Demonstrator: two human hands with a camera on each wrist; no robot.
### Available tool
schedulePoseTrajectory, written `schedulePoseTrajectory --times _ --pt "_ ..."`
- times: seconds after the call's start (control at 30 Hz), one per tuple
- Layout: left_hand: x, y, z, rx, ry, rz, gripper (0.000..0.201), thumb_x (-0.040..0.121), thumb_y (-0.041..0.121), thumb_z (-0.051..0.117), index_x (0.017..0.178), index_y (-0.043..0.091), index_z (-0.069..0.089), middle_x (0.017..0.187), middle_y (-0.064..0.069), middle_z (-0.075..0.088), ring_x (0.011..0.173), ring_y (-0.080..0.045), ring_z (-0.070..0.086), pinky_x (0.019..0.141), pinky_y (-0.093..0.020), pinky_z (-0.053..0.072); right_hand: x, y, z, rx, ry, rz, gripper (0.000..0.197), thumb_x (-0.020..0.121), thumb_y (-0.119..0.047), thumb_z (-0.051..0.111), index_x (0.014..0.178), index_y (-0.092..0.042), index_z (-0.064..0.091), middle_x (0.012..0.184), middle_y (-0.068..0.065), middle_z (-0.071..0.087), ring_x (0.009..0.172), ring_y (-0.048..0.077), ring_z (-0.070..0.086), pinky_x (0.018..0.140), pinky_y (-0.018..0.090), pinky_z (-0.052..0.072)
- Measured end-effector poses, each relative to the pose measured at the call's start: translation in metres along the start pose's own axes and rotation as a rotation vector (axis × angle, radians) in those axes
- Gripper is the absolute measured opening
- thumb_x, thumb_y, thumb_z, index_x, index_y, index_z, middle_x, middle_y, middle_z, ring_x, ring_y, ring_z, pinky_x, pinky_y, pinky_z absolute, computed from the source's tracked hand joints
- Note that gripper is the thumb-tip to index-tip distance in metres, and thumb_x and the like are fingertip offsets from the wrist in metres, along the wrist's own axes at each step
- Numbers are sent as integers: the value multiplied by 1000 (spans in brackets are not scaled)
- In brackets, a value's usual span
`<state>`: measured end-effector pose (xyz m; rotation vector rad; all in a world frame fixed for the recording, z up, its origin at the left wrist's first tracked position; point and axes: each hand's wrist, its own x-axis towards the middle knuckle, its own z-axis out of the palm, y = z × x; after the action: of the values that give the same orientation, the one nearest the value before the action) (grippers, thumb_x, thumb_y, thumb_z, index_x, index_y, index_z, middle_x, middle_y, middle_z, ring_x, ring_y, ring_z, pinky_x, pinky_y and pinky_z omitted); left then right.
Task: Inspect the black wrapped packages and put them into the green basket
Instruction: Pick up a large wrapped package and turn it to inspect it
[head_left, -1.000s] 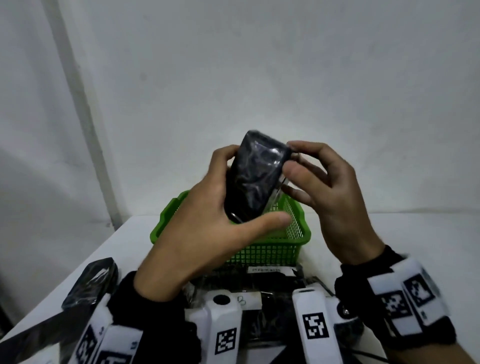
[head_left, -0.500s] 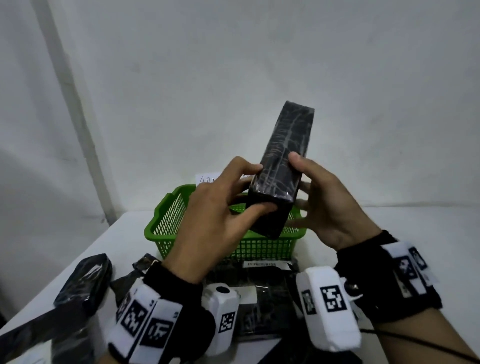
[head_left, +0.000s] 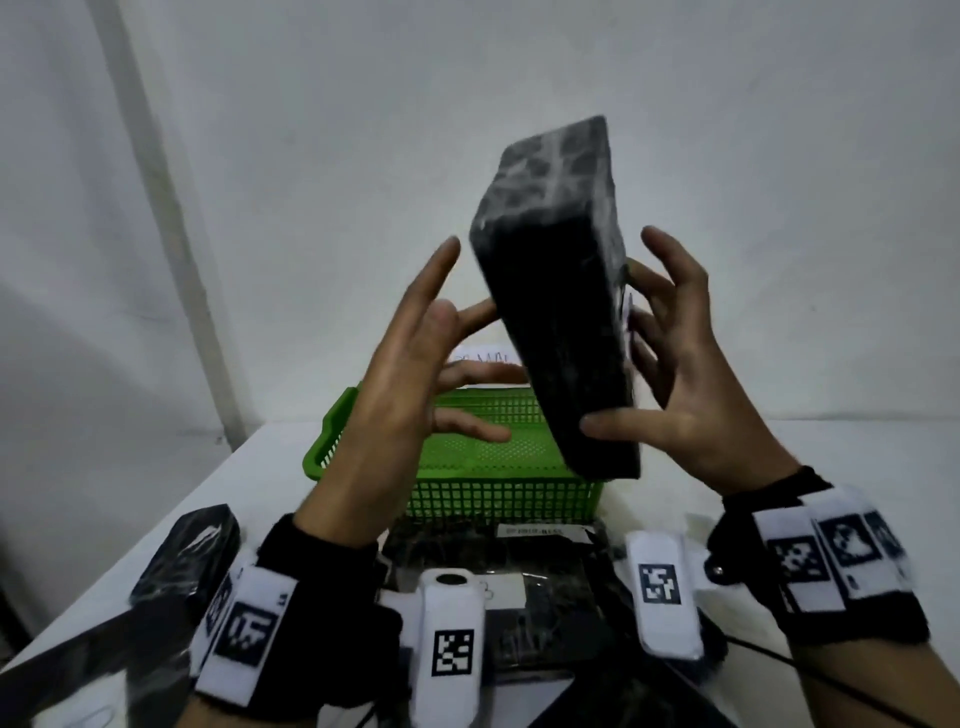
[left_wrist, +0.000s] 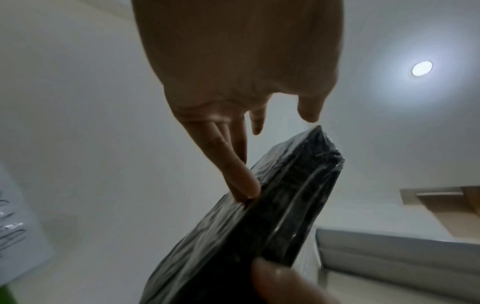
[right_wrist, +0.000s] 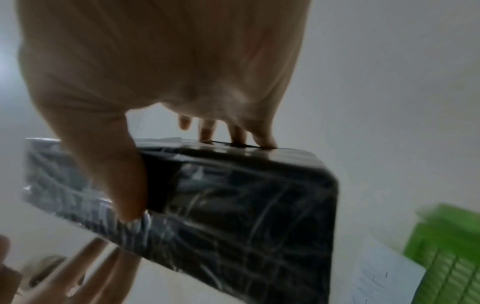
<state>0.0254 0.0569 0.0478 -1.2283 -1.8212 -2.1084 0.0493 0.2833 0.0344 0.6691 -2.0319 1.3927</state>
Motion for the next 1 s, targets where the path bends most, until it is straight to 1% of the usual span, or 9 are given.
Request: schedulePoseTrajectory --times 0.1,0.2,0.37,0.53,0.67,0.73,0.8,0.87,1.0 --pt "-1 8 -6 -17 -24 -11 90 77 83 46 153 38 30 141 2 59 103 -20 70 57 -34 58 1 1 4 -131 -32 -89 124 62 9 82 157 -19 7 162 -11 27 150 7 28 119 22 29" --pt "-3 12 -8 82 -51 -77 76 86 78 39 153 43 27 140 4 58 113 -22 68 67 -37 60 2 6 11 -321 -59 -158 123 68 18 81 158 -24 8 163 -10 26 151 4 26 116 17 31" --pt "-5 6 -2 186 -91 -91 55 93 53 50 144 36 42 126 -2 61 97 -12 72 66 -26 59 8 24 27 -417 -46 -93 96 87 -42 73 161 -32 11 163 -5 31 149 27 34 115 58 35" --pt "-1 0 -2 97 30 -60 37 87 40 55 120 25 60 102 -1 70 82 -10 73 61 -20 55 2 33 21 -450 63 51 119 78 -47 81 157 -41 -8 169 -14 -3 156 10 1 126 51 15" --pt "2 -4 -7 25 98 -38 26 92 37 55 112 23 64 88 10 71 74 -8 72 60 -24 57 0 34 16 -157 140 339 112 69 -36 85 158 -37 17 164 0 28 144 14 37 107 33 43" --pt "4 -5 -11 -65 132 -66 30 87 38 52 109 21 64 86 9 72 70 -8 71 58 -23 56 2 32 12 -141 200 337 103 71 -15 85 155 -31 28 147 -1 46 125 9 53 92 24 52" --pt "6 -9 -16 -155 165 -85 37 86 40 51 113 18 64 96 5 73 78 -10 72 59 -25 57 4 31 3 -166 252 296 105 66 -14 90 151 -31 32 135 -6 52 116 3 56 81 19 52" --pt "8 -12 -17 -190 223 -104 47 87 43 51 123 14 59 106 -3 72 86 -13 70 58 -27 57 3 30 -5 -149 278 295 114 52 -28 95 148 -35 34 133 -3 53 114 11 60 85 25 53" --pt "37 -12 -17 56 347 -116 37 91 37 61 122 23 45 79 8 68 51 -8 58 36 -21 39 1 34 -19 -177 352 333 111 34 -44 97 133 -49 46 132 7 51 114 20 63 101 44 53"
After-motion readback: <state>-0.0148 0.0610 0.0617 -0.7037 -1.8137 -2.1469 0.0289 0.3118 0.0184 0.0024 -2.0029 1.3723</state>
